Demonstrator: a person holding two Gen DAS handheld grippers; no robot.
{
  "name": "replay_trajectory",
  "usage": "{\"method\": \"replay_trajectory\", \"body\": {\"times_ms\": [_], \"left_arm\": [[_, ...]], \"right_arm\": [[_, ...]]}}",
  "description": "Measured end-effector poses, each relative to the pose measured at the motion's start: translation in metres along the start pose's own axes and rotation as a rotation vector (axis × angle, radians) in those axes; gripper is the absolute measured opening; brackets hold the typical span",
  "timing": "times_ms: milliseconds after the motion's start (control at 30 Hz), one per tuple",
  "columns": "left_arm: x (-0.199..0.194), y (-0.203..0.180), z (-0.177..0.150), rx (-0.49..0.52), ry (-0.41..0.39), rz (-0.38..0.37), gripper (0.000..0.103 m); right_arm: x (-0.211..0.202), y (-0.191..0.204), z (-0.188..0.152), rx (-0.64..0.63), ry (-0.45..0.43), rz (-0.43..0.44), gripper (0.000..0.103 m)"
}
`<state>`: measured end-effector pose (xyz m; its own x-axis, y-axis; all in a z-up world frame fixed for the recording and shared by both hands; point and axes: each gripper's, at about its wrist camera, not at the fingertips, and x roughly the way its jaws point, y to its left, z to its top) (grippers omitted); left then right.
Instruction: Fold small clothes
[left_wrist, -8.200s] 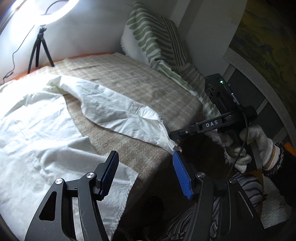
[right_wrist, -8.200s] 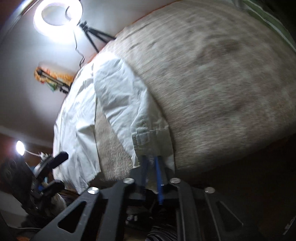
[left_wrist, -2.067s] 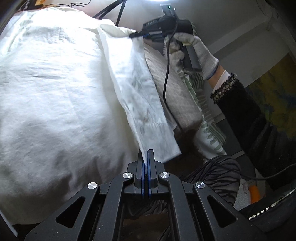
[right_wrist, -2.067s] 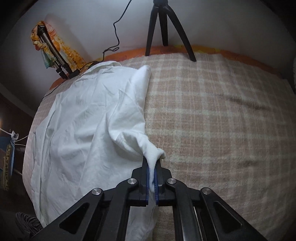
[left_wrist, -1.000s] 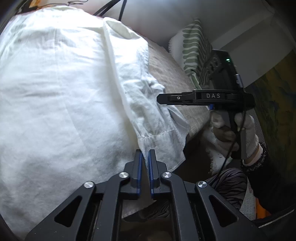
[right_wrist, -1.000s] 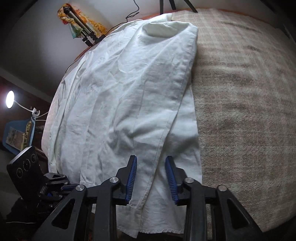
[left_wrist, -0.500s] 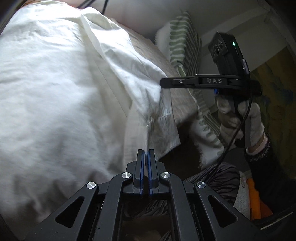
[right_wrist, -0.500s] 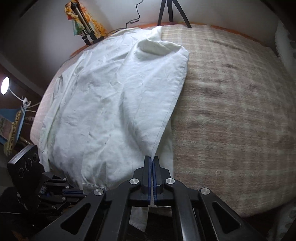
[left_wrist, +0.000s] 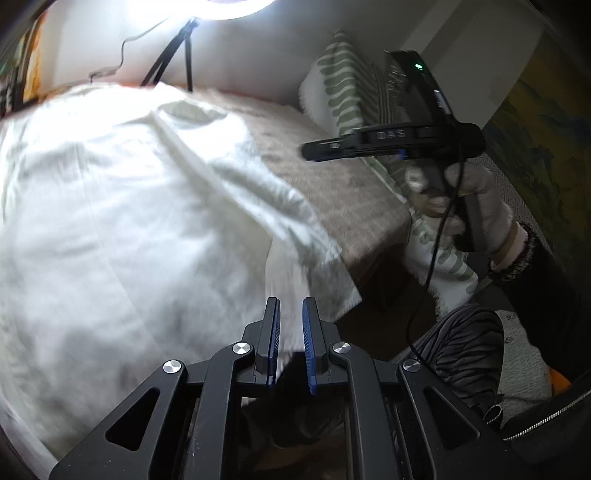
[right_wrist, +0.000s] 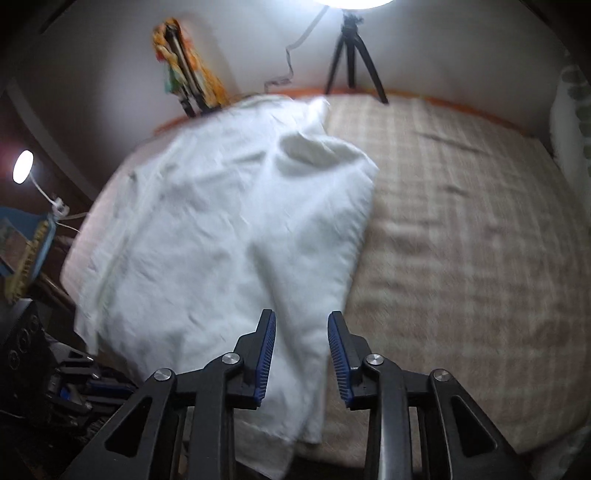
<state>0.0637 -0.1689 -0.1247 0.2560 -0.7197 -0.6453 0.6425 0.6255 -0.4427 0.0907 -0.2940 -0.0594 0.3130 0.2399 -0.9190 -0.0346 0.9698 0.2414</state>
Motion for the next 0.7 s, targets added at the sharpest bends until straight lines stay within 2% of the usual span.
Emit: {"method": "replay_trajectory", "body": {"times_ms": [67, 133, 167, 200, 233, 333, 433, 500, 533, 600, 633, 667, 700], "left_arm": [[0.001, 0.002, 0.004, -0.004, 0.004, -0.009, 0.01], [0.007, 0.007, 0.003, -0.022, 0.02, -0.026, 0.011], [0.01, 0.011, 0.001, -0.042, 0.03, -0.045, 0.014], [0.016, 0.013, 0.001, -0.07, 0.041, -0.072, 0.023], [0.022, 0.016, -0.001, -0.101, 0.058, -0.087, 0.028], [0.036, 0.017, -0.006, -0.186, 0.086, -0.135, 0.031], [0.044, 0.0, -0.008, -0.126, 0.087, -0.098, 0.038], [0.054, -0.008, -0.009, -0.079, 0.107, -0.033, 0.039], [0.06, -0.01, -0.009, -0.064, 0.119, 0.003, 0.038], [0.061, -0.009, -0.009, -0.072, 0.091, 0.002, 0.028], [0.061, -0.008, -0.008, -0.084, 0.079, -0.009, 0.022], [0.059, -0.006, -0.007, -0.111, 0.054, -0.047, 0.008], [0.058, -0.003, -0.006, -0.143, 0.035, -0.097, 0.005]], "right_arm": [[0.011, 0.017, 0.007, -0.053, 0.009, 0.021, 0.025], [0.031, 0.04, 0.005, -0.114, 0.062, 0.015, 0.023], [0.04, 0.047, 0.003, -0.137, 0.09, 0.027, 0.022], [0.048, 0.056, 0.001, -0.156, 0.113, 0.039, 0.022], [0.055, 0.062, -0.001, -0.169, 0.127, 0.042, 0.022], [0.067, 0.073, 0.0, -0.177, 0.149, 0.04, 0.022], [0.071, 0.075, 0.001, -0.17, 0.162, 0.037, 0.023], [0.069, 0.07, 0.005, -0.153, 0.165, 0.047, 0.023], [0.068, 0.068, 0.006, -0.144, 0.165, 0.047, 0.023], [0.067, 0.063, 0.01, -0.129, 0.166, 0.041, 0.023], [0.066, 0.061, 0.011, -0.124, 0.166, 0.04, 0.023], [0.066, 0.058, 0.012, -0.117, 0.167, 0.04, 0.024], [0.066, 0.055, 0.013, -0.109, 0.169, 0.042, 0.024]]}}
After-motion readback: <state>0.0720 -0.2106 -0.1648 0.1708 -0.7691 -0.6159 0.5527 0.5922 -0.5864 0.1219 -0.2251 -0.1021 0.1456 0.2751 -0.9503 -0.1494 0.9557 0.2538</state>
